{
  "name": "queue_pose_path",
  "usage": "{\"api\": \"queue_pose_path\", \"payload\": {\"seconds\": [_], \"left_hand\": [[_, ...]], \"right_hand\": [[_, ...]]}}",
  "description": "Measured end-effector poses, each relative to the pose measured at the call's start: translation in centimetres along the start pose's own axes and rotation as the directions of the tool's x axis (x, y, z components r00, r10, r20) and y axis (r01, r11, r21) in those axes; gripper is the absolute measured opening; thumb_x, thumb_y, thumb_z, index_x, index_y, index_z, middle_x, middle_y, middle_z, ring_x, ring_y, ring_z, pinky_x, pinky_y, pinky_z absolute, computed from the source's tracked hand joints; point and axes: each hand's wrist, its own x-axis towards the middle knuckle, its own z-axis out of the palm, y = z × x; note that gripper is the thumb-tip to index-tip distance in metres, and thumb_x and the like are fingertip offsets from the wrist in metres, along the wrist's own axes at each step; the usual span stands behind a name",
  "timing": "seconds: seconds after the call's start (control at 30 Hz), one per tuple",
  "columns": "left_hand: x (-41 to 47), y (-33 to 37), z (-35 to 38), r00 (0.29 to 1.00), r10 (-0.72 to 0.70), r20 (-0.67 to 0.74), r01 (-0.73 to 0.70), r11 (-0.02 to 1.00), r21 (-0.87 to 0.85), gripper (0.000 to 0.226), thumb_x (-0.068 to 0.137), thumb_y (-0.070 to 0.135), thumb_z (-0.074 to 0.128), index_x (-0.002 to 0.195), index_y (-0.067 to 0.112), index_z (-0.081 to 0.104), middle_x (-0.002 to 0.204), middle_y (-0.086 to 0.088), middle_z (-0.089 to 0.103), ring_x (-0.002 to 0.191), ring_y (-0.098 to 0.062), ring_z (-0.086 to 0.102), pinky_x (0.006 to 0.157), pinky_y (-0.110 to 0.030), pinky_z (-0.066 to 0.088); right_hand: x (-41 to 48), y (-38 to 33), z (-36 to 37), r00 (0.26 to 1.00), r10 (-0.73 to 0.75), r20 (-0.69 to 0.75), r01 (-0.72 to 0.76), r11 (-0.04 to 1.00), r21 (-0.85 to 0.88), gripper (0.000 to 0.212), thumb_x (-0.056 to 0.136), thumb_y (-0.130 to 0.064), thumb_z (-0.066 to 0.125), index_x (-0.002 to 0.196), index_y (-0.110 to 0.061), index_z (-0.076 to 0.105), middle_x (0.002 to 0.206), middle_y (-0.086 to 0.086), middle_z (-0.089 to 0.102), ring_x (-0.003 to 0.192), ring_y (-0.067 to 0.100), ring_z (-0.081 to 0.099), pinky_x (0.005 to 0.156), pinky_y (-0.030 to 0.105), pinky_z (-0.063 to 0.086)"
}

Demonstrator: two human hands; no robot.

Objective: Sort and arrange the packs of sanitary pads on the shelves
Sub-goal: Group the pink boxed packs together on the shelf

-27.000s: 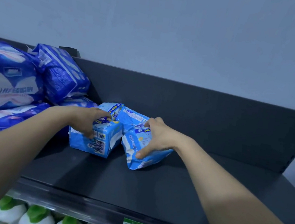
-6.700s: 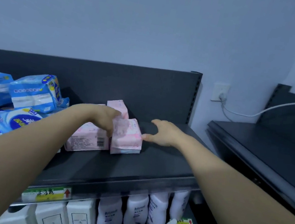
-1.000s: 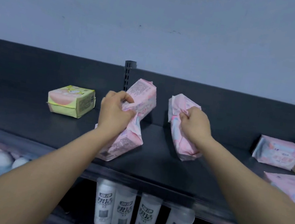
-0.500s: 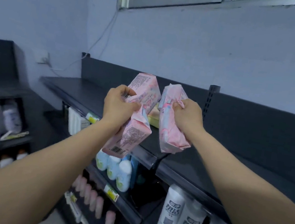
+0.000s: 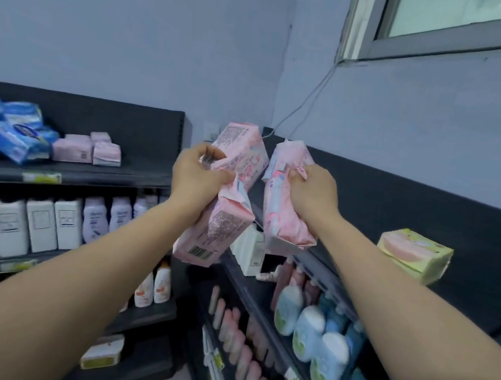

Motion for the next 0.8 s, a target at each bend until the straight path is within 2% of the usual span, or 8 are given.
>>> {"api": "queue_pose_path", "payload": {"seconds": [0.13, 0.3, 0.4, 0.53, 0.6, 0.7, 0.8], "left_hand": [[4.3, -2.5, -5.7, 0.998, -0.009, -0.068, 0.013, 0.998, 0.064, 0.025, 0.058, 0.023, 0.077, 0.071, 0.038, 0.061, 0.109, -0.008, 0.063, 0.092, -0.031, 0.065, 0.082, -0.049, 0.056], [10.3, -5.8, -12.3, 0.992, 0.004, -0.128, 0.011, 0.993, 0.117, 0.028, 0.063, 0.017, 0.078, 0.070, 0.037, 0.060, 0.109, -0.010, 0.063, 0.089, -0.030, 0.065, 0.074, -0.038, 0.055], [13.6, -7.7, -15.6, 0.987, 0.017, -0.162, 0.008, 0.989, 0.149, 0.028, 0.063, 0.017, 0.078, 0.071, 0.037, 0.060, 0.107, -0.011, 0.063, 0.090, -0.031, 0.064, 0.077, -0.040, 0.054], [17.7, -10.1, -19.7, 0.977, 0.035, -0.211, 0.007, 0.981, 0.194, 0.027, 0.065, 0.015, 0.078, 0.072, 0.034, 0.060, 0.107, -0.013, 0.064, 0.084, -0.025, 0.062, 0.077, -0.038, 0.053], [19.6, -11.5, -21.5, 0.971, 0.046, -0.233, 0.010, 0.972, 0.234, 0.027, 0.067, 0.014, 0.077, 0.072, 0.033, 0.059, 0.107, -0.013, 0.063, 0.080, -0.023, 0.060, 0.074, -0.034, 0.051], [22.4, -13.4, -23.6, 0.964, 0.065, -0.258, 0.016, 0.954, 0.298, 0.027, 0.066, 0.013, 0.075, 0.073, 0.033, 0.058, 0.104, -0.014, 0.062, 0.073, -0.017, 0.055, 0.068, -0.028, 0.045], [25.6, -15.5, -24.9, 0.957, 0.077, -0.279, 0.023, 0.941, 0.338, 0.026, 0.068, 0.012, 0.074, 0.074, 0.033, 0.058, 0.106, -0.013, 0.062, 0.077, -0.017, 0.055, 0.069, -0.028, 0.044]], "right_hand": [[1.9, -4.2, 6.2, 0.998, -0.039, 0.042, 0.037, 0.998, 0.041, 0.043, 0.099, -0.018, 0.043, 0.057, -0.016, 0.037, 0.062, -0.002, 0.042, 0.056, 0.012, 0.039, 0.047, 0.026, 0.023], [4.5, -9.3, 14.5, 0.994, -0.065, 0.093, 0.055, 0.993, 0.106, 0.038, 0.101, -0.021, 0.042, 0.065, -0.012, 0.048, 0.069, 0.001, 0.049, 0.070, 0.022, 0.047, 0.049, 0.026, 0.027], [6.0, -12.2, 18.9, 0.990, -0.086, 0.111, 0.072, 0.989, 0.129, 0.030, 0.102, -0.023, 0.041, 0.082, -0.007, 0.056, 0.083, 0.007, 0.054, 0.076, 0.024, 0.049, 0.057, 0.029, 0.030], [8.4, -15.3, 24.6, 0.987, -0.100, 0.129, 0.077, 0.982, 0.172, 0.030, 0.102, -0.023, 0.042, 0.088, -0.004, 0.061, 0.090, 0.010, 0.058, 0.081, 0.026, 0.052, 0.067, 0.029, 0.036], [9.7, -16.6, 27.5, 0.982, -0.116, 0.148, 0.090, 0.981, 0.171, 0.031, 0.101, -0.023, 0.043, 0.080, -0.007, 0.057, 0.086, 0.010, 0.057, 0.079, 0.027, 0.051, 0.066, 0.029, 0.035], [11.5, -18.2, 31.4, 0.976, -0.142, 0.167, 0.114, 0.980, 0.166, 0.043, 0.101, -0.023, 0.041, 0.060, -0.015, 0.038, 0.068, 0.003, 0.045, 0.068, 0.023, 0.042, 0.053, 0.030, 0.027], [13.6, -19.2, 34.9, 0.970, -0.154, 0.188, 0.123, 0.978, 0.169, 0.044, 0.102, -0.024, 0.042, 0.059, -0.015, 0.037, 0.063, 0.000, 0.041, 0.062, 0.021, 0.040, 0.047, 0.029, 0.023]]}}
